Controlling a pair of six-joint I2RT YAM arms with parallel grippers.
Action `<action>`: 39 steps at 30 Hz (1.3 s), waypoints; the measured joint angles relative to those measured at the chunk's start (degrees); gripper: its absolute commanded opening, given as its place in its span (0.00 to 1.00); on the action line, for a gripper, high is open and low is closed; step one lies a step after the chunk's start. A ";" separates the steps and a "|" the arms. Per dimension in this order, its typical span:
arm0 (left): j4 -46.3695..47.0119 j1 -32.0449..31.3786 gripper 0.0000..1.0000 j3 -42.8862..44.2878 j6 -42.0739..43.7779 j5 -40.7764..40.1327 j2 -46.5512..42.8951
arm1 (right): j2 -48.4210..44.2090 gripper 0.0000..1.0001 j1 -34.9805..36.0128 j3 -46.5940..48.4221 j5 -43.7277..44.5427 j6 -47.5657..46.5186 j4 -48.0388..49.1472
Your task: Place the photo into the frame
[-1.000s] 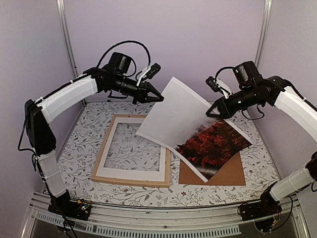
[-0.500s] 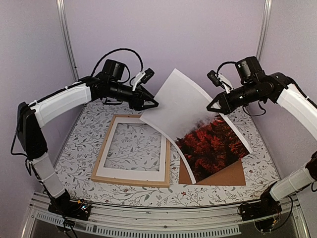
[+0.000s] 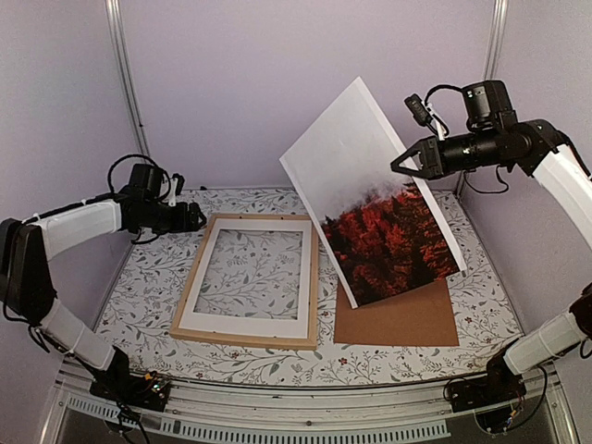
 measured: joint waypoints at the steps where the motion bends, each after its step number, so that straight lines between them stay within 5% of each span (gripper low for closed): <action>1: 0.04 1.55 0.89 -1.86 -0.92 -1.20 0.24 | 0.09 0.00 -0.26 0.15 -0.66 0.48 0.39; 6: 1.70 8.35 0.94 -9.27 -5.51 -3.50 2.56 | 0.63 0.00 -0.50 0.22 -4.31 2.71 2.23; 20: 13.46 8.96 0.96 -13.57 -10.91 10.10 13.49 | 2.01 0.00 -0.50 3.26 -9.62 7.80 5.95; 29: 21.66 5.40 0.81 -19.85 -14.19 14.38 11.72 | 3.96 0.00 -0.50 3.08 -11.41 13.07 10.95; 35: 24.65 1.01 0.82 -23.82 -17.46 15.04 8.81 | 4.61 0.00 -0.50 2.01 -11.98 16.37 14.62; 39: 24.13 -1.01 0.91 -25.14 -18.99 14.43 5.51 | 4.90 0.00 -0.50 1.11 -10.95 17.66 15.23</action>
